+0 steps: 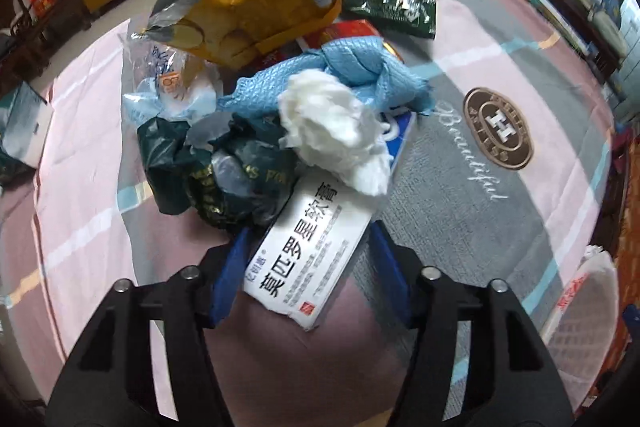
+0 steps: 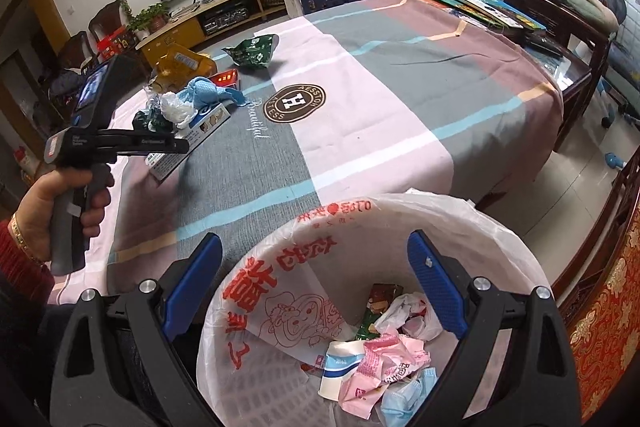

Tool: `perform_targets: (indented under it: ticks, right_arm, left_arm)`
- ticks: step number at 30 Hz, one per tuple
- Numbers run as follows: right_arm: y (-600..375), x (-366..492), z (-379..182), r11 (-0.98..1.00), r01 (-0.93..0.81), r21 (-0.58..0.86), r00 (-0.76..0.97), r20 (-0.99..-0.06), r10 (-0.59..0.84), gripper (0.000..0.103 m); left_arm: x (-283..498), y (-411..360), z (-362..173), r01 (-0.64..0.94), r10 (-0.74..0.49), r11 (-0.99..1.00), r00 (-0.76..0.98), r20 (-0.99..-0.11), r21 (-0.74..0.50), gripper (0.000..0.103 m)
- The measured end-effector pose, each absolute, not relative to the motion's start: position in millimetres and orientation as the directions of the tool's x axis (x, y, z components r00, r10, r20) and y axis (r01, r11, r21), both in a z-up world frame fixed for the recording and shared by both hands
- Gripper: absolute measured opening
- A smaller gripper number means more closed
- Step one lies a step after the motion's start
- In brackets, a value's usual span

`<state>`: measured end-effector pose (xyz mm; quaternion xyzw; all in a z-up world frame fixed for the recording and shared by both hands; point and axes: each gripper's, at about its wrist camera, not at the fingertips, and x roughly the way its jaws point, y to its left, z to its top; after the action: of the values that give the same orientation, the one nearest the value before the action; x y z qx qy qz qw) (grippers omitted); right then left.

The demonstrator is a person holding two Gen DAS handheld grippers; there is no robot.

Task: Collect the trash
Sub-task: 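Reach to the dark green snack bag and grasp it with the left tool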

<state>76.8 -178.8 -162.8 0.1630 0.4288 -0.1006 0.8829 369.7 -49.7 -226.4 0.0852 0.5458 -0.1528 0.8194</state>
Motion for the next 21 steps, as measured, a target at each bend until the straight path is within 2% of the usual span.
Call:
perform_targets:
  ticks: [3,7,8,11,14,17,19,21]
  right_arm:
    - [-170.4,89.7,-162.1,0.938,0.288,0.192,0.611,-0.792,-0.025,0.092]
    - [-158.3,106.8,-164.3,0.949,0.246,0.195,0.617,-0.787,0.002,0.092]
    - [-156.1,110.9,-166.4,0.950,0.238,0.204,0.615,-0.788,0.015,0.092]
    - [-148.9,121.6,-175.3,0.948,0.215,0.236,0.597,-0.800,0.063,0.092]
    - [-139.9,126.8,-180.6,0.947,0.189,0.259,0.583,-0.806,0.104,0.092]
    - [-127.6,133.1,-184.3,0.951,0.152,0.271,0.572,-0.808,0.139,0.092]
    - [-118.2,138.3,-188.7,0.956,0.126,0.264,0.557,-0.817,0.152,0.092]
    - [-110.8,141.0,-192.9,0.960,0.121,0.252,0.546,-0.825,0.147,0.092]
  left_arm:
    - [352.4,-35.2,-225.0,0.324,-0.203,0.942,0.335,-0.920,-0.090,0.046]
    - [305.1,-22.8,-226.7,0.331,-0.288,0.924,0.271,-0.918,-0.192,0.047]
    - [294.7,-20.7,-227.0,0.334,-0.316,0.915,0.249,-0.916,-0.225,0.049]
    - [269.8,-6.6,-221.8,0.316,-0.425,0.882,0.213,-0.880,-0.350,0.090]
    - [267.0,21.5,-207.7,0.268,-0.452,0.885,0.292,-0.843,-0.382,0.090]
    - [276.8,62.7,-196.6,0.139,-0.417,0.908,0.404,-0.814,-0.396,0.090]
    - [295.5,70.3,-194.0,0.074,-0.399,0.910,0.421,-0.815,-0.407,0.089]
    - [318.8,62.9,-188.1,0.083,-0.396,0.913,0.420,-0.817,-0.400,0.089]
